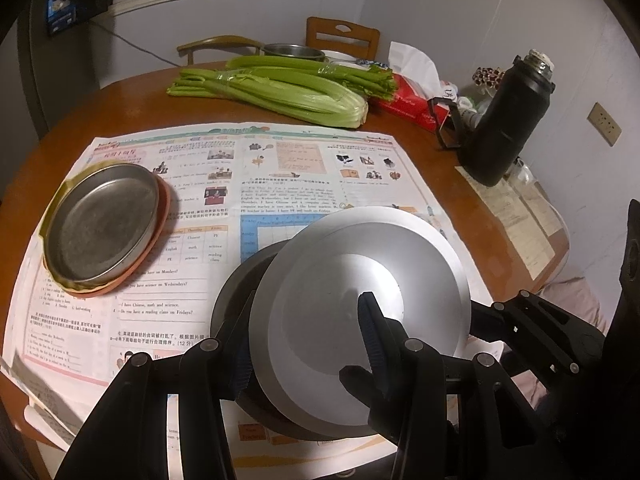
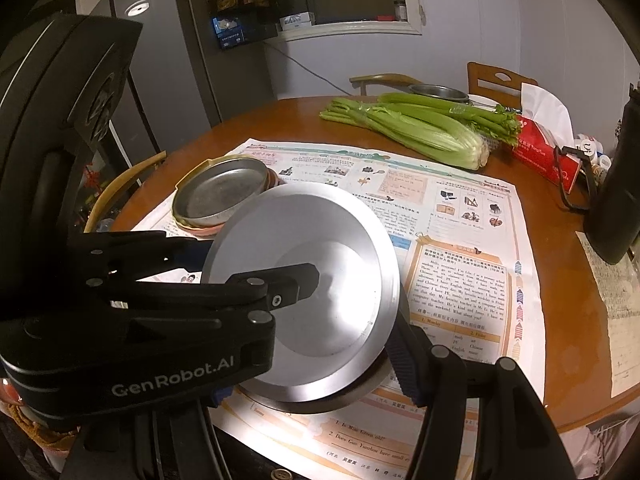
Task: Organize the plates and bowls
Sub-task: 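Lower the paper cup into the white bowl and open the left gripper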
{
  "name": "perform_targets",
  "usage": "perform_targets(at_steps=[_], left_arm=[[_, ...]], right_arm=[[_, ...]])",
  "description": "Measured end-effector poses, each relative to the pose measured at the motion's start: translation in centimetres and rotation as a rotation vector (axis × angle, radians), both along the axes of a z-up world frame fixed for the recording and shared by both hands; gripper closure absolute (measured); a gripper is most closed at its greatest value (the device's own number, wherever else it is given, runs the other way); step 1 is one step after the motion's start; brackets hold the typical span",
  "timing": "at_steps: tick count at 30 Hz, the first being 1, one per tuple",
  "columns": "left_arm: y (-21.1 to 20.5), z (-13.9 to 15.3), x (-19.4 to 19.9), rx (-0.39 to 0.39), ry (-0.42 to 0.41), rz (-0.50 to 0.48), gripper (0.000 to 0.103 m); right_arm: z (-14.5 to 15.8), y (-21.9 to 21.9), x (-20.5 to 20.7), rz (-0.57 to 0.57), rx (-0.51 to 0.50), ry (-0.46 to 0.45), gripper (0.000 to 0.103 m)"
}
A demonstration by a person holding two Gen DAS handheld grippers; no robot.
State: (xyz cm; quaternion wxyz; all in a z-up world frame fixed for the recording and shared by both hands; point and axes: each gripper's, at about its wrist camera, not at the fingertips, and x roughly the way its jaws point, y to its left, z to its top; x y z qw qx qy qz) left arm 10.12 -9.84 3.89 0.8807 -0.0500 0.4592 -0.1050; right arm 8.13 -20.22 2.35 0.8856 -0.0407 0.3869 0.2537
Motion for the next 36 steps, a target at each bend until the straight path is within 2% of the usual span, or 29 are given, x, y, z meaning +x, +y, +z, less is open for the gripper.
perform_targets(at_steps=[19,36], left_arm=[[0.5,-1.4,0.5,0.015,0.029,0.023,0.055],[1.2,-1.6,0.4,0.009,0.034,0.037,0.055]], right_arm=[[-1.2,0.4,0.5,0.0,-0.025,0.025,0.04],[-1.4,0.5,0.4,-0.011,-0.061,0.005,0.04]])
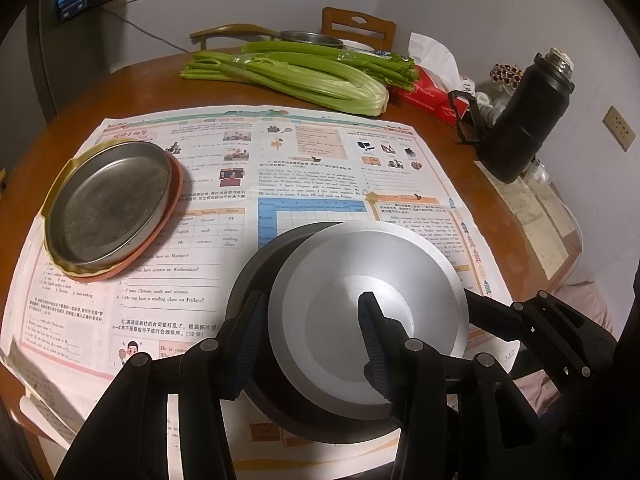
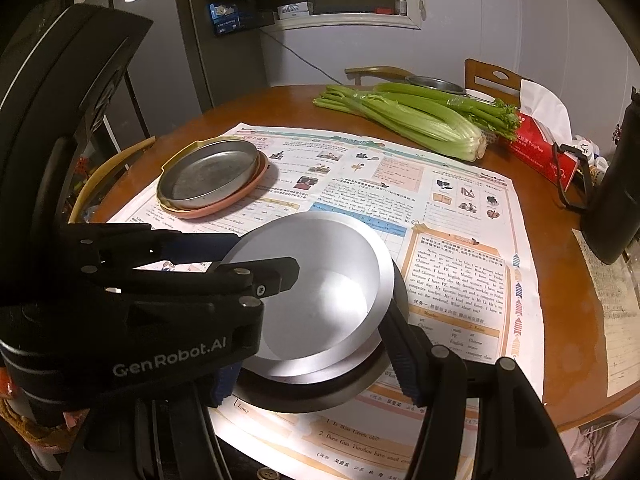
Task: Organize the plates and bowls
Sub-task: 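Lower the paper cup into the white bowl and open the left gripper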
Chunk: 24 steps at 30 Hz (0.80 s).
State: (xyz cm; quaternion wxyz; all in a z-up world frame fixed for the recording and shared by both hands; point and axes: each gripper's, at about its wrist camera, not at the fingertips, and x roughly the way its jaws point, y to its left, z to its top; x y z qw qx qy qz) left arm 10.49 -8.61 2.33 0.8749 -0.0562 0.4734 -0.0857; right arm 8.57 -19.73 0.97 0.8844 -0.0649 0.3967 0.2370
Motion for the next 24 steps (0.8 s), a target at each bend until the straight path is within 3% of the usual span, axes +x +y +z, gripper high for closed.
perform_targets(at_steps=[24], left_arm=[[1.3,1.0,-0.2,-0.017,-0.015,0.024,0.055]], right_arm=[[1.0,-0.9,-0.1,-0.026,0.012,-0.026,0.039]])
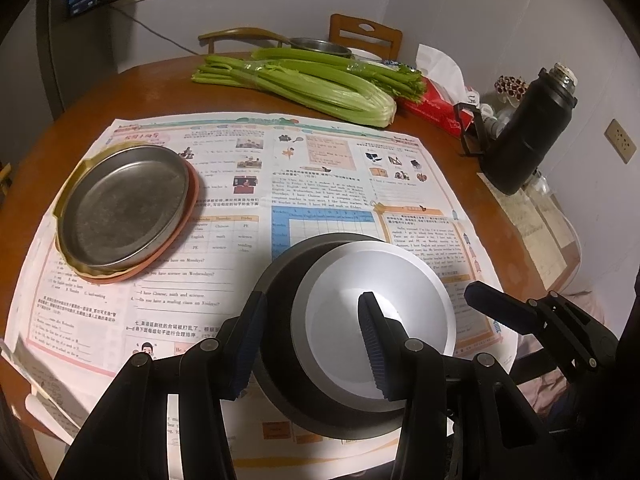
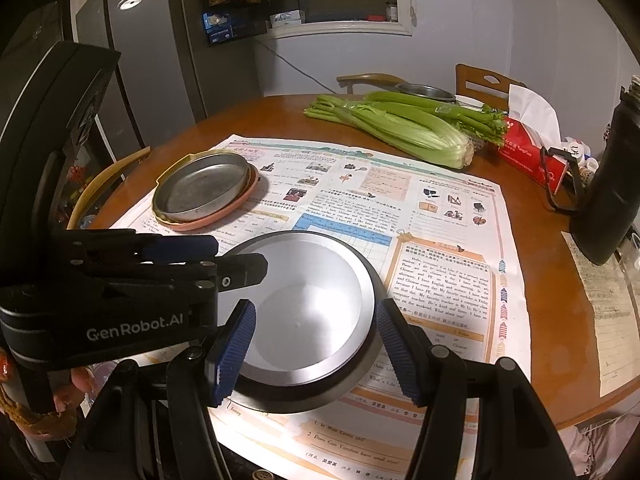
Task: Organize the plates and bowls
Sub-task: 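Lower the paper cup into the white bowl and open the left gripper, then close the left gripper on the steel bowl rim holding the nested bowls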
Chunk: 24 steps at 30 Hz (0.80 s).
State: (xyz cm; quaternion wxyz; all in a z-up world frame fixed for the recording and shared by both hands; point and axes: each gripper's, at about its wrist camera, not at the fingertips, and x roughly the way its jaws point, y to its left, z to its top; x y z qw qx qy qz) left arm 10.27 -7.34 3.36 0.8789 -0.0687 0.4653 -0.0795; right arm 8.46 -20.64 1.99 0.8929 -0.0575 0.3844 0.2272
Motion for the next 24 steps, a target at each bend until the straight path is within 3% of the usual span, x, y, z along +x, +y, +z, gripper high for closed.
perform_targets(at_steps=[16,24], left_arm=[[2.5,1.4,-0.8,-0.021,-0.035,0.075,0.05],[3.0,-0.6,-0.1,-0.076,0.027,0.072,0.05]], right_arm=[[1.9,-2.6,-0.3,-0.062,0.082,-0.032,0.039],[0.6,-3.8,1.2,-0.076,0.138,0.059,0.039]])
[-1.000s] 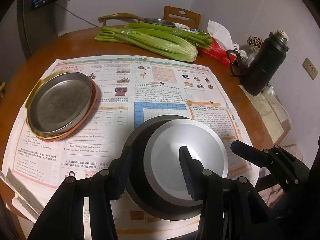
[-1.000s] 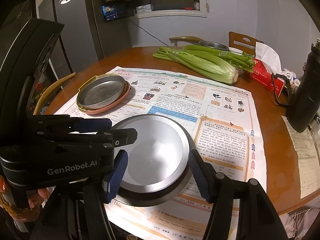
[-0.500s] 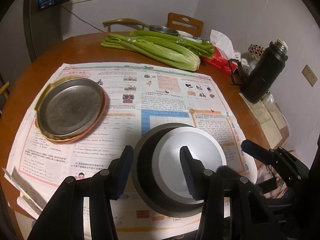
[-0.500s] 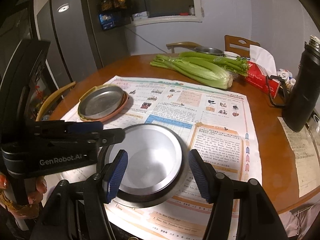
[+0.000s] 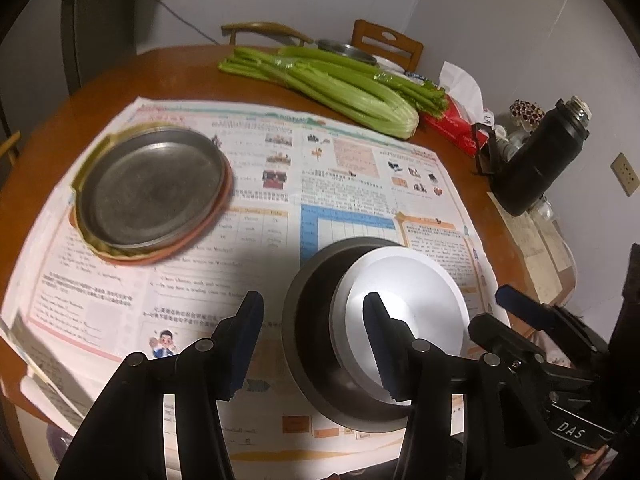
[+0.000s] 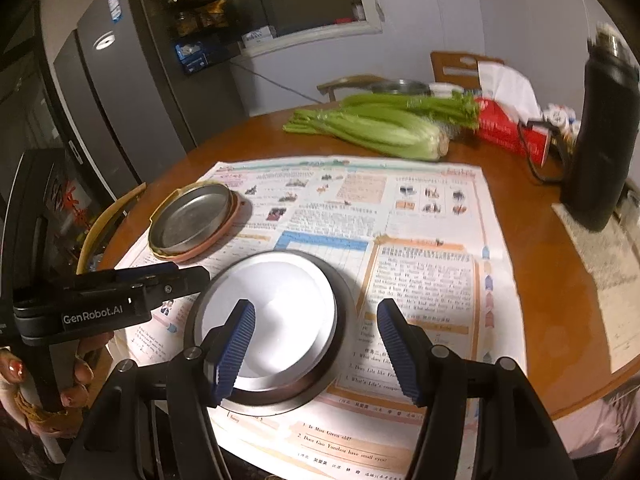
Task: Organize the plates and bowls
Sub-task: 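Close the left gripper on the steel bowl rim holding the nested bowls, then lift and carry the nested bowl stack with the left gripper toward the grey tray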
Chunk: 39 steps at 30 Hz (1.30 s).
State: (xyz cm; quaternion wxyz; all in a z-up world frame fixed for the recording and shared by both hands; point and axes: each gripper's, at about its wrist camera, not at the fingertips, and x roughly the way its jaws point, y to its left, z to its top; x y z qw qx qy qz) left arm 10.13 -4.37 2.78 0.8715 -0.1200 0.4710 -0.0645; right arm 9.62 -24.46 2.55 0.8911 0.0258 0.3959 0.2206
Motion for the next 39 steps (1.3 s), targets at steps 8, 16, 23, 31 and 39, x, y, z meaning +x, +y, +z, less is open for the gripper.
perform_targets(at_steps=[8,16,23,31,39], left_arm=[[0.0,-1.9,0.8,-0.043,0.052,-0.001,0.049],[-0.3,-3.5,1.4,-0.052,0.089,-0.003,0.049],[-0.6,-4.4,1.8,-0.063,0.109,-0.008,0.049],[-1.5,-5.4,2.3,-0.055,0.131,-0.038,0.049],[-1.6,-5.4,2.1,-0.067,0.129,-0.043,0.049]], right_arm=[[-2.8,-0.3,1.3,0.02,0.039,0.132,0.039],[-4.2,0.3,1.7,0.046,0.046,0.189,0.039],[-4.4,1.2,1.5,0.069,0.04,0.187,0.039],[-4.6,1.7,1.6,0.072,0.026,0.17,0.038],[-4.5,2.4,1.5,0.081,0.008,0.149,0.038]])
